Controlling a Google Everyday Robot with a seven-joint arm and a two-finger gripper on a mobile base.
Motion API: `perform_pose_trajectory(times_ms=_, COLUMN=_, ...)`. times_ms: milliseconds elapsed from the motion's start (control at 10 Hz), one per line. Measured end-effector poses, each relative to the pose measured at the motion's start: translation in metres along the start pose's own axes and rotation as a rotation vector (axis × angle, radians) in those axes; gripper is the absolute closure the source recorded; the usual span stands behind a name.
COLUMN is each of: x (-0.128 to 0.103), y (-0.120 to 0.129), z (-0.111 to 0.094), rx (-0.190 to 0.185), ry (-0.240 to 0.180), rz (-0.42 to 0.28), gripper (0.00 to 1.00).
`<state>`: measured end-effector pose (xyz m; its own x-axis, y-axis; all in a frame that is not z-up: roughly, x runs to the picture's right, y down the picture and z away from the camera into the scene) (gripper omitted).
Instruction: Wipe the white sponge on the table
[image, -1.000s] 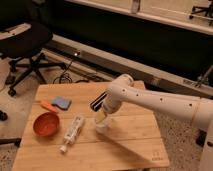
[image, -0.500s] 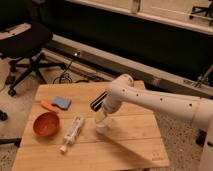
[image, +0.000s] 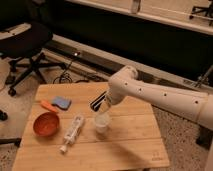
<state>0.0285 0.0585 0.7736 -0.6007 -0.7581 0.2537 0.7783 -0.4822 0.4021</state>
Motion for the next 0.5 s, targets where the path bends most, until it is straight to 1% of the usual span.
perform_pose_trajectory(times_ms=100, x=0.010, y=0.012, z=-0.020, rx=-0.043, ry=0.032, rz=-0.008, gripper=0.20)
perform_pose_trajectory(times_ms=200, x=0.027, y=0.017, z=-0.039, rx=-0.081, ry=0.074, rz=-0.031, gripper=0.20)
perform_pose_trajectory(times_ms=300, x=0.047, y=0.018, z=-0.052, rx=-0.105, ry=0.114, rz=-0.067, gripper=0.20)
perform_pose_trajectory(times_ms=400, x=0.076, y=0.012, z=-0.059, rx=-0.118, ry=0.161, rz=-0.126, gripper=0.20)
perform_pose_trajectory(times_ms=500, x=0.095, y=0.005, z=-0.055, rx=-0.114, ry=0.184, rz=-0.169, gripper=0.20)
